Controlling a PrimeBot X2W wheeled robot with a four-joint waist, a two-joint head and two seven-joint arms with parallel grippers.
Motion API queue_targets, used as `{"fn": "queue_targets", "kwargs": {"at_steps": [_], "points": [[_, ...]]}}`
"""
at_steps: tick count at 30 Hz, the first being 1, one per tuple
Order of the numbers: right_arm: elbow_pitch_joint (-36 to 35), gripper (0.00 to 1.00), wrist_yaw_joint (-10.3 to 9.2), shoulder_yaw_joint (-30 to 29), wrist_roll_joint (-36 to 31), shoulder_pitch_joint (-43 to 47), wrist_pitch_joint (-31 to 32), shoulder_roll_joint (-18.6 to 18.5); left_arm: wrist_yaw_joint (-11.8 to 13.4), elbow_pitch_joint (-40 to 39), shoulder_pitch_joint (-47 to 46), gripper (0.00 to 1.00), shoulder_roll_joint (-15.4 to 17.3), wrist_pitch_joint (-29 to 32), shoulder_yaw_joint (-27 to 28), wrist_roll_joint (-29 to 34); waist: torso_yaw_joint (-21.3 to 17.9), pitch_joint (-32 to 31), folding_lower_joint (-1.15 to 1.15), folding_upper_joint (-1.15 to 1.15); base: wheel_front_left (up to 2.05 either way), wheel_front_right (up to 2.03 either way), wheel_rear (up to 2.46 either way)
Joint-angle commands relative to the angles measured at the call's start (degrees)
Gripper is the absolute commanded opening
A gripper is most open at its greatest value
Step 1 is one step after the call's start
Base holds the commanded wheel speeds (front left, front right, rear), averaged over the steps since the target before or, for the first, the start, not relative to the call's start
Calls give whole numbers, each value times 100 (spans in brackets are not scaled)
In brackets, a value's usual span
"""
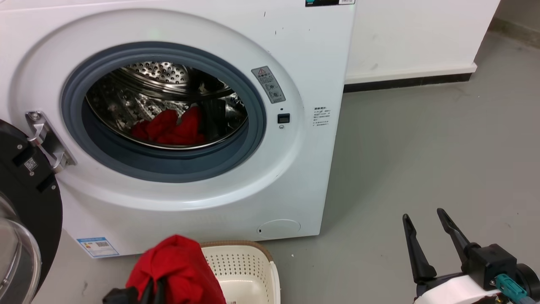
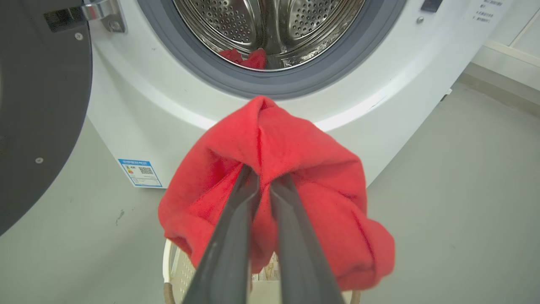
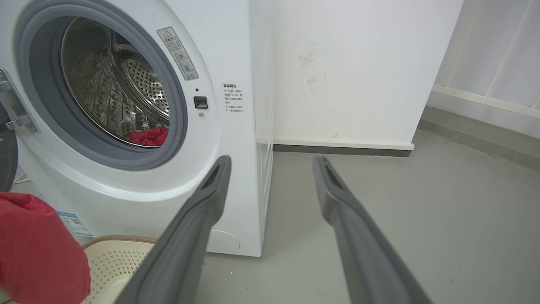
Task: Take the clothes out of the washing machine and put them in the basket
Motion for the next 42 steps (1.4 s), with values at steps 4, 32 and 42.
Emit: {"fn": "queue_targets", "kwargs": {"at_steps": [4,32,42], "points": [[-104,100,-6,28,-22,-144,-6,11,51,282,-48,0,-84,106,-165,-106,18,405,0,0,0,0,0],[133,100,-6,474,144,-1977,-476,12,-154,4406,-3318,0,481,265,-269,-346,-712,3513,0,0,0,0,0],[352,100,-6,576,268,-2244,-665,10,-73,5083,-3774,0,584,460,-237,-467,-857,3934,0,0,0,0,0]]}}
